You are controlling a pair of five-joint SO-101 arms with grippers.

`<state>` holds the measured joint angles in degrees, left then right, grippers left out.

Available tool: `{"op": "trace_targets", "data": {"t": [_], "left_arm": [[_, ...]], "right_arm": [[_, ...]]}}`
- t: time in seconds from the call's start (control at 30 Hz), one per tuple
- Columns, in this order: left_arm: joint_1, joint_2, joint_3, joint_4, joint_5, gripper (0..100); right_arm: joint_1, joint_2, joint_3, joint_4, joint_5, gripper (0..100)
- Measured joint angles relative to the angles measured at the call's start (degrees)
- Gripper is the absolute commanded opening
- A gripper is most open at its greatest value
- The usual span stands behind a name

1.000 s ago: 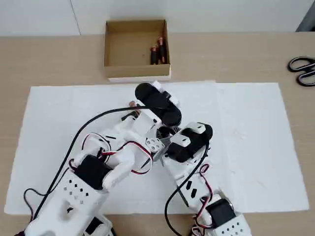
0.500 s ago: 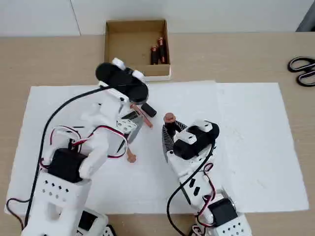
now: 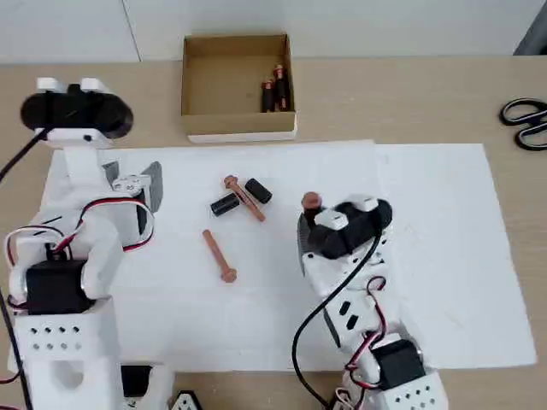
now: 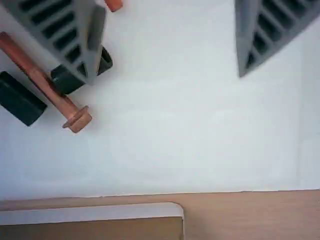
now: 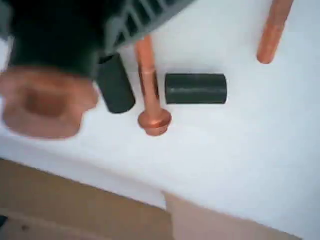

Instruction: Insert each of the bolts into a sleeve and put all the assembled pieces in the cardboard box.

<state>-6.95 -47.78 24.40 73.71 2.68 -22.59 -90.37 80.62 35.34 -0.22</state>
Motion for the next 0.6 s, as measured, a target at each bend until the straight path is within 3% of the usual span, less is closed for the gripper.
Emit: {"op": "trace_targets", "data": {"t": [0.27, 0.6], "left_arm": [[-4.04, 0.00, 1.76, 1.32, 0.00, 17], [-4.66, 0.00, 2.02, 4.48, 0.00, 17]], "right_arm": [[1.85, 36.66, -33.32, -0.09, 4.40, 0.3], [2.81, 89.14, -78.42, -3.16, 4.66, 0.3]]}}
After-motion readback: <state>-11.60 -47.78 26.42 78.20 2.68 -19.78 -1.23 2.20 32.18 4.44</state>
